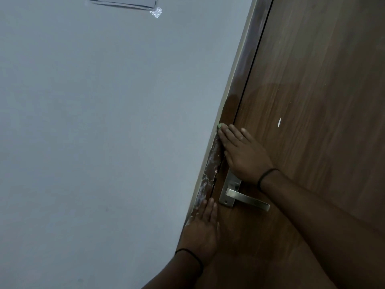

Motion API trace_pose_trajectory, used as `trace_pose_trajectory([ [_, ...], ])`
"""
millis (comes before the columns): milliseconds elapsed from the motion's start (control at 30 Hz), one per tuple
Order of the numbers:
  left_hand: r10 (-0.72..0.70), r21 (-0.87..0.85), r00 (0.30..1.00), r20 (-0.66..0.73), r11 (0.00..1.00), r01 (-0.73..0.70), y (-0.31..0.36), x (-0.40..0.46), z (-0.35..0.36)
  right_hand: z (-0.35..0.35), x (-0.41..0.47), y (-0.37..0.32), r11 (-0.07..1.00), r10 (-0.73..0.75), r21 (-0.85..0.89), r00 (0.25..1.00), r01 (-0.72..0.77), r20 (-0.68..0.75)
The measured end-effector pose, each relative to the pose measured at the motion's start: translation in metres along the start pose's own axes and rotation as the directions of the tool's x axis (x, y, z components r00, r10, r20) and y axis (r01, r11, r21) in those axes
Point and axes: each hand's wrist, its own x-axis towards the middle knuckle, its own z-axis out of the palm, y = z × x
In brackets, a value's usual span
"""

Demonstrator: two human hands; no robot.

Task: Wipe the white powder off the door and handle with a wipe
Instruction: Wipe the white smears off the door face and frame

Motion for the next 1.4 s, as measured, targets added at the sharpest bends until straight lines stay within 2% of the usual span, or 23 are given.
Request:
trace_pose_trajectory([
  [100,0.031,0.056,0.995,-0.099,0.998,-0.025,0.001,-0.004,-0.014,-0.001,0.002,0.01,0.998,0.061,-0.025,0.998,-0.062,-0.035],
  [200,0.039,0.066,0.994,-0.1,0.997,-0.032,0.004,-0.003,-0.008,-0.001,0.02,-0.006,0.987,0.157,0.047,0.986,-0.155,-0.054],
  [300,0.038,0.08,0.998,-0.055,0.996,-0.034,0.004,-0.003,-0.007,0.013,0.007,-0.028,0.995,0.088,0.038,0.996,-0.087,-0.019],
  [400,0.045,0.08,0.998,-0.048,0.996,-0.041,0.006,-0.007,-0.017,0.02,-0.021,-0.019,1.0,0.014,0.0,0.999,-0.014,0.031],
  [500,0.047,0.095,0.996,-0.08,0.995,-0.039,0.003,-0.003,-0.012,0.015,-0.013,-0.007,0.997,0.082,-0.01,0.997,-0.082,-0.008],
  [633,0.001,0.083,0.999,-0.054,0.997,0.003,0.005,-0.003,-0.012,0.015,0.009,-0.033,0.982,0.178,0.073,0.984,-0.176,-0.018],
  [800,0.008,0.029,0.999,0.041,1.0,-0.009,-0.002,0.0,0.001,0.024,-0.029,-0.033,1.0,-0.007,0.0,0.997,0.007,0.079],
  [933,-0.004,0.029,0.998,0.055,1.0,0.003,-0.001,0.0,0.0,0.014,-0.021,-0.016,0.992,0.119,-0.038,0.993,-0.118,0.009],
  [1000,-0.016,0.03,0.998,0.056,0.999,0.014,-0.001,0.0,0.001,0.013,-0.01,-0.026,0.987,0.16,0.007,0.987,-0.16,0.005],
  [1067,-0.023,0.038,0.999,0.033,0.999,0.022,-0.001,-0.001,0.003,0.016,-0.006,-0.044,0.991,0.132,0.036,0.991,-0.133,0.027],
  [1233,-0.04,-0.007,0.999,0.009,0.999,0.04,0.002,-0.009,-0.002,0.026,-0.041,-0.057,1.0,-0.013,-0.025,0.99,0.017,0.138],
  [1267,-0.042,-0.005,0.999,0.025,0.999,0.042,0.003,-0.012,-0.001,0.025,-0.044,-0.053,0.999,-0.006,-0.043,0.991,0.012,0.135],
  [1400,-0.033,0.001,0.999,0.033,0.999,0.033,0.007,-0.012,-0.001,0.015,-0.023,-0.039,0.983,0.177,-0.05,0.984,-0.176,0.034],
])
